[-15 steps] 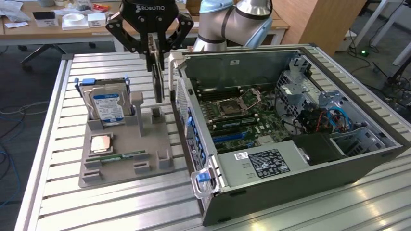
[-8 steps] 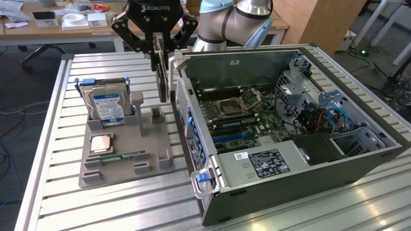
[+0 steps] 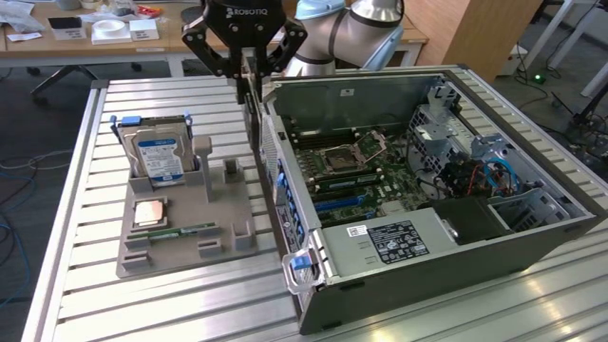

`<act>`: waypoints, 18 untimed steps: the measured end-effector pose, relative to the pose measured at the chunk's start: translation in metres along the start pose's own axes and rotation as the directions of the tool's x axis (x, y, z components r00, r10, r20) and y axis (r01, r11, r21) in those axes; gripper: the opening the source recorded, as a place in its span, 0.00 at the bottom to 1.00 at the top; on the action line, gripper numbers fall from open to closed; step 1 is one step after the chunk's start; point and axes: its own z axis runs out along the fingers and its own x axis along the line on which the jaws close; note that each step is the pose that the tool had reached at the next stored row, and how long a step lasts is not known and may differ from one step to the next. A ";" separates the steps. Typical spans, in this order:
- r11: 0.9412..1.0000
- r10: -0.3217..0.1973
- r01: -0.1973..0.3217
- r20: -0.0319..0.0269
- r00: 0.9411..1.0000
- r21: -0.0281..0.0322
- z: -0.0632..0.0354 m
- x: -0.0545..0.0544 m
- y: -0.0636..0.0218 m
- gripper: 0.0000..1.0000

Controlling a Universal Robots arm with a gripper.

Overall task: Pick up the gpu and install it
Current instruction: 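Pick up the gpu and move the gpu toward the slot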

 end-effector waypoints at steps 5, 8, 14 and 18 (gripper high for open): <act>1.000 0.000 0.000 0.000 1.000 0.000 0.0003 -0.008 0.0006 0.27; 1.000 0.000 0.000 0.000 1.000 0.000 0.0005 -0.015 0.0011 0.27; 1.000 0.000 0.000 0.000 1.000 0.000 0.0008 -0.029 0.0023 0.27; 1.000 0.000 0.000 0.000 1.000 0.000 0.0014 -0.047 0.0043 0.27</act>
